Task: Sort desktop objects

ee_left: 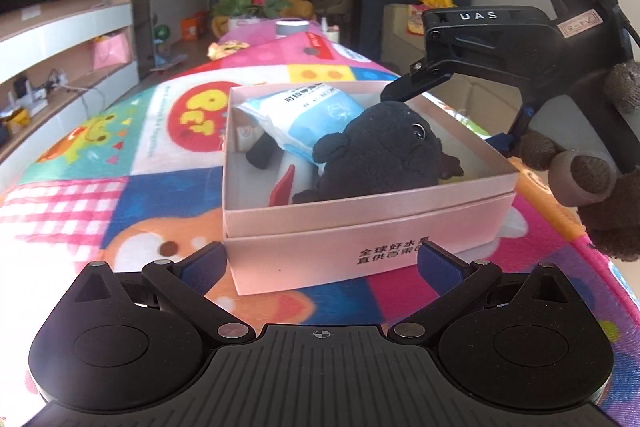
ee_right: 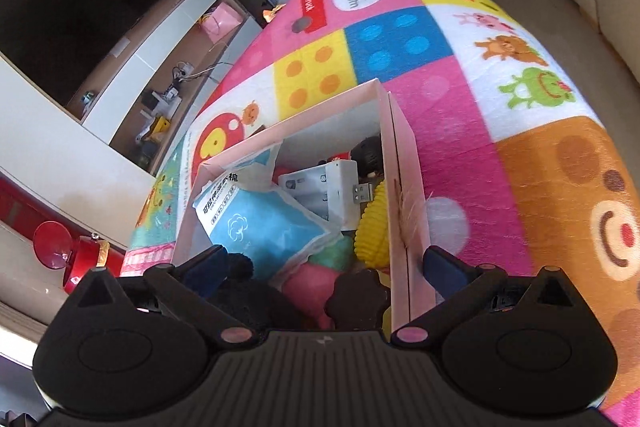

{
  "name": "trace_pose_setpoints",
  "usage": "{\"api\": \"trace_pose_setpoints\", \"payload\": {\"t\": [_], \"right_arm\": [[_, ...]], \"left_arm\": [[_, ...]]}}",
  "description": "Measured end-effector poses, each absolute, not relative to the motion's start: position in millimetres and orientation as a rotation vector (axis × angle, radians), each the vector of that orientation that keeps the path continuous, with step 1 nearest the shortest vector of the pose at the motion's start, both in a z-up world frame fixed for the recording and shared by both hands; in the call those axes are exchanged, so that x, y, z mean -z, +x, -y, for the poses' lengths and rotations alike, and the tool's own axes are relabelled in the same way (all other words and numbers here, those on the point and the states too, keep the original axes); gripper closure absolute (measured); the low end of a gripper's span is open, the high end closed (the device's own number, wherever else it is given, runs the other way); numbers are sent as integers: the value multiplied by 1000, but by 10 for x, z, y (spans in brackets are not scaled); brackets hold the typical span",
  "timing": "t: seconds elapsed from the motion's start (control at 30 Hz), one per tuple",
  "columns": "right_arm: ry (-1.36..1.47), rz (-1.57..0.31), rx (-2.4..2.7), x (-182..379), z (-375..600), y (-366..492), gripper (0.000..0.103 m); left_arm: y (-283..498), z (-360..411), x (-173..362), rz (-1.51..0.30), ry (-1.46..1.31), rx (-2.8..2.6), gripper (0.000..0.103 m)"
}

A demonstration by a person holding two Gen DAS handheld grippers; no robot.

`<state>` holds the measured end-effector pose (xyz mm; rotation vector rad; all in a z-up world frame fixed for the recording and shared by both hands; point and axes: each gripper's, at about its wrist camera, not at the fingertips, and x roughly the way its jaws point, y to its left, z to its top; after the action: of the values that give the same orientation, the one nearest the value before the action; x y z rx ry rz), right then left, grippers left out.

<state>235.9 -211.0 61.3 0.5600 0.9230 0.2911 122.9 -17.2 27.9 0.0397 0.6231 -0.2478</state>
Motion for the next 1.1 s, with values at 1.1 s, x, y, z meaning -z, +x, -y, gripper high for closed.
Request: {"api": "trace_pose_setpoints", "payload": {"t": [1.1], "right_arm": [[-38, -756, -128, -232, 1275, 647, 0]], "left_arm": [[633, -81, -44, -693, -4, -76, 0]]}}
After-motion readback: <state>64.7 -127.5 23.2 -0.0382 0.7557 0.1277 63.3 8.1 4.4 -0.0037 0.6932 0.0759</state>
